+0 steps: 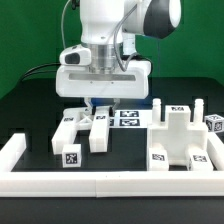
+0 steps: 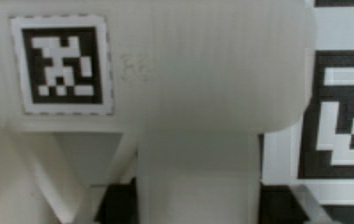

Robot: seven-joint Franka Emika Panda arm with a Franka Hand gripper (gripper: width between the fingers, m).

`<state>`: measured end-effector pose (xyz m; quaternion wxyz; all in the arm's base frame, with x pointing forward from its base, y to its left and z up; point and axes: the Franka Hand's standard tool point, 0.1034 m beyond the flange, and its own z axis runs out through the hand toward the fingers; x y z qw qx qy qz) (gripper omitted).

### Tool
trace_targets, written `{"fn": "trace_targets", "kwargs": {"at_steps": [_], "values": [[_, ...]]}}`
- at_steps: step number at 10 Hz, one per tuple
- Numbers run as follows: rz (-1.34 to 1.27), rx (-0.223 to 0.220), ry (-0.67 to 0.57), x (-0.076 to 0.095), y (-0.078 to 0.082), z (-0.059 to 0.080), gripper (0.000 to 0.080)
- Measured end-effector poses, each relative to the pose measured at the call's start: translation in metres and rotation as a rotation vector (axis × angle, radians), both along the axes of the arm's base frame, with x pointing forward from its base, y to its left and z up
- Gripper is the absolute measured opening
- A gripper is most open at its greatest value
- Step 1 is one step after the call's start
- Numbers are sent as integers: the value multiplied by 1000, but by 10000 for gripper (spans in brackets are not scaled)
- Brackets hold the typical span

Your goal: Assemble chair

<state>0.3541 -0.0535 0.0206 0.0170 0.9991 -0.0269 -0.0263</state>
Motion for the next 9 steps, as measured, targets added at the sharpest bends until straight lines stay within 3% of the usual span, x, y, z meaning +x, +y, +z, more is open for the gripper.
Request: {"fn": "trace_targets", "kwargs": {"at_steps": [1, 2, 3, 4, 7, 9], "values": [[0, 0, 0, 0, 0, 0, 366], [-5, 0, 0, 0, 0, 0, 366], [-19, 6, 5, 1, -1, 0, 571], [-38, 38, 27, 5, 2, 4, 632], [8, 91, 29, 40, 18, 24, 646], [119, 72, -28, 68, 16, 30, 649]]}}
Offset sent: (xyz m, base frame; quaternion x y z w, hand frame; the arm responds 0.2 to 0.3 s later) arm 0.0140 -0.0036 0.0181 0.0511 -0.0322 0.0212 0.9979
